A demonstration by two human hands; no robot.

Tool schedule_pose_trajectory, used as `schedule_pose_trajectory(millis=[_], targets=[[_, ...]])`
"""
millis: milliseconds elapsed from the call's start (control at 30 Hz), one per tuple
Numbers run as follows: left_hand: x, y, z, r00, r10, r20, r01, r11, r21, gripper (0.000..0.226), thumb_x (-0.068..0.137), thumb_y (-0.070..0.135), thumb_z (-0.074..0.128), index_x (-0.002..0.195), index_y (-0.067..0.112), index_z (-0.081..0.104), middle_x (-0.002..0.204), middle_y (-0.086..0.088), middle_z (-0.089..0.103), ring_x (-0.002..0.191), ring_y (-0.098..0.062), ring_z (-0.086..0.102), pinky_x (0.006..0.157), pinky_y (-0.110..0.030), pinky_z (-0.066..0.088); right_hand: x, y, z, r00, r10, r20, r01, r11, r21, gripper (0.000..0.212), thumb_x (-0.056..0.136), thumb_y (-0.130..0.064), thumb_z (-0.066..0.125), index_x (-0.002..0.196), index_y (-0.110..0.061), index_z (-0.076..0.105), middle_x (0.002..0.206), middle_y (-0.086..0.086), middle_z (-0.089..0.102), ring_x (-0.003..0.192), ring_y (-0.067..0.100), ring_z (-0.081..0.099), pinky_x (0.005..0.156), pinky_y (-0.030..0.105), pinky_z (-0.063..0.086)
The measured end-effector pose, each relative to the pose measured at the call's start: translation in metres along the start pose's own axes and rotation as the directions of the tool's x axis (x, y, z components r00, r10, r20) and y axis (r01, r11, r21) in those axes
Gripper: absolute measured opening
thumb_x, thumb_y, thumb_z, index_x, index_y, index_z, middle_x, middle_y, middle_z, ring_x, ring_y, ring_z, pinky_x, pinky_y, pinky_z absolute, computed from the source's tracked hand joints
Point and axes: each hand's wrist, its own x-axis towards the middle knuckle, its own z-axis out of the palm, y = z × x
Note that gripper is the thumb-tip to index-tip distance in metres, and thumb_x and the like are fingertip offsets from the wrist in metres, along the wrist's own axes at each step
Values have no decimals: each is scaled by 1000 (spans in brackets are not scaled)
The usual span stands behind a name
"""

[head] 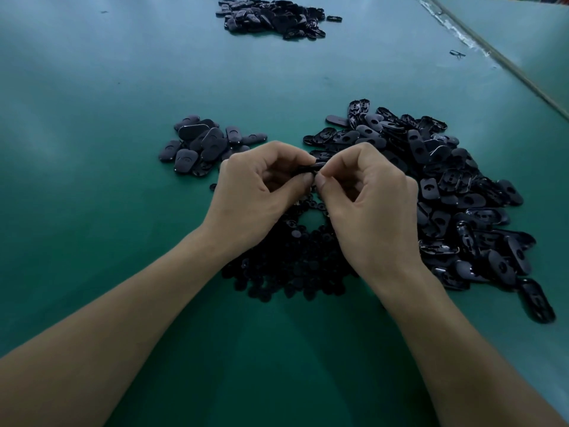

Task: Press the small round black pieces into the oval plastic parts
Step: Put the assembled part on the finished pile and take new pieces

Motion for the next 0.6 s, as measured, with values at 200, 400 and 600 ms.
schedule_pose_trajectory(millis=[200,400,600], targets=[[0,0,0,999,33,5,-33,999,24,26,87,2,75,96,26,72,93,7,77,84,-9,74,81,-22,57,-1,-1,0,1000,15,-2,-15,1000,-16,19,86,-8,71,80,-23,61,71,-14,65,66,10,62,59,16,48],[-1,2,1,997,76,-19,-74,995,62,23,86,1,76,98,21,74,92,8,76,83,-7,73,79,-22,57,-1,-2,0,999,38,-36,-38,999,-2,25,85,-11,70,77,-27,52,68,-12,62,67,6,61,58,14,46],[-1,1,1,999,48,-15,-47,998,36,25,85,-1,76,98,20,73,92,6,76,82,-8,74,80,-23,58,2,-1,-1,999,35,-14,-35,999,19,30,88,-11,69,78,-32,50,70,-12,62,68,6,62,59,14,47]])
